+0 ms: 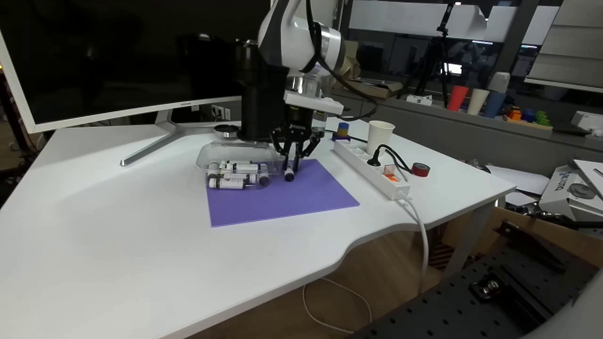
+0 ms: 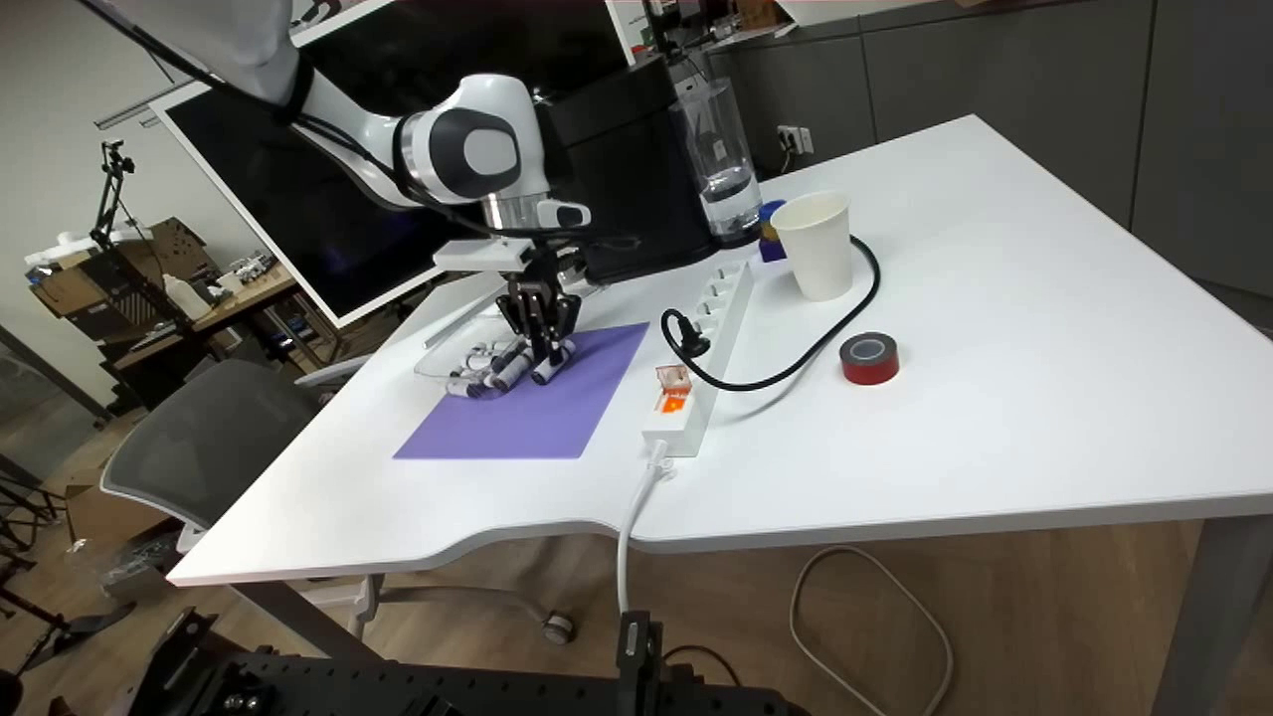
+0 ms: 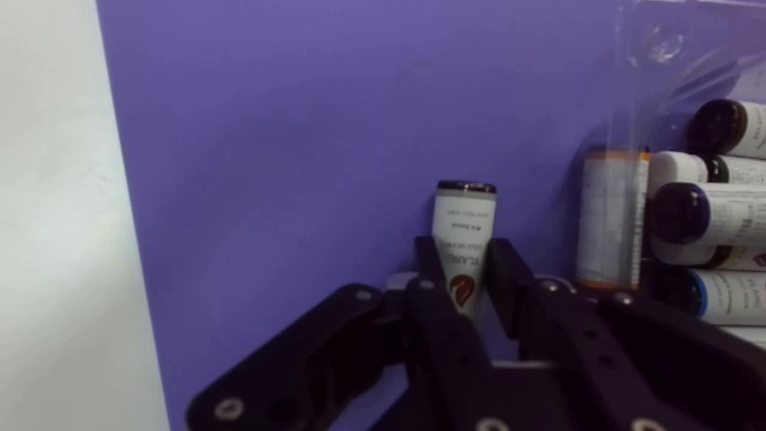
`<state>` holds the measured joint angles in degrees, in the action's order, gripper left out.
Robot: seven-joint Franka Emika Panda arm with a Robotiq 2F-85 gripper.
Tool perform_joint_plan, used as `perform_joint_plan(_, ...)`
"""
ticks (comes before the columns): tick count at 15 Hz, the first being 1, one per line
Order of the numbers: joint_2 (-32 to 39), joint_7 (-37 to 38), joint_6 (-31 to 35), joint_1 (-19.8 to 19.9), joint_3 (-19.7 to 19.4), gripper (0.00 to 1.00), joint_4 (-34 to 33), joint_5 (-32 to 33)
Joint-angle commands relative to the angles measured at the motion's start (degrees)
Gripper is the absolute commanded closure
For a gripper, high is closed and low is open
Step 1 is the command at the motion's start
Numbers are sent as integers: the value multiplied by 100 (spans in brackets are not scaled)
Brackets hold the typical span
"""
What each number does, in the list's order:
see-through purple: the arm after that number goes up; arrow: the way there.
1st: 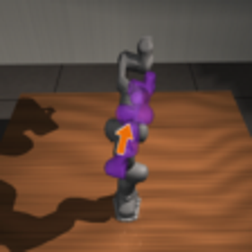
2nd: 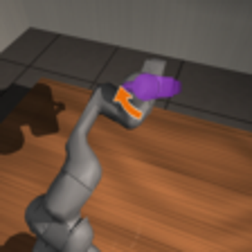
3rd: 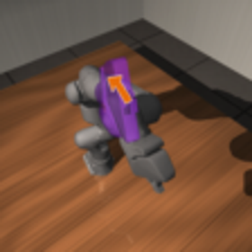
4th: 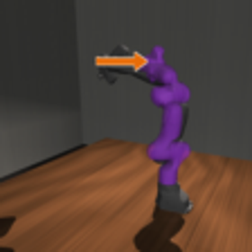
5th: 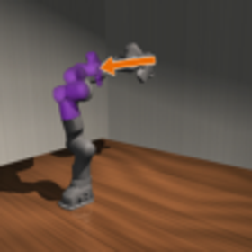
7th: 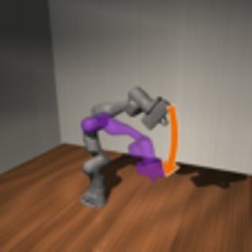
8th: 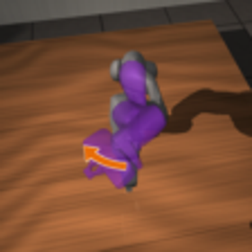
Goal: Put the bottle in the clear bowl
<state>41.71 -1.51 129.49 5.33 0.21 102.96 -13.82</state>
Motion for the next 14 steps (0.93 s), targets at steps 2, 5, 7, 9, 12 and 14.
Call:
perform_joint_plan(2,91,421,-267,-105,-171,94,-123,243)
perform_joint_plan(5,-137,501,-213,-144,-236,94,104,273)
perform_joint_plan(7,-390,608,-96,-209,-299,94,359,378)
perform_joint_plan(9,-650,694,-1,-296,-369,94,626,524)
perform_joint_plan(12,-1101,777,154,-480,-442,94,993,856)
perform_joint_plan(14,-1386,830,169,-599,-449,94,1135,1108)
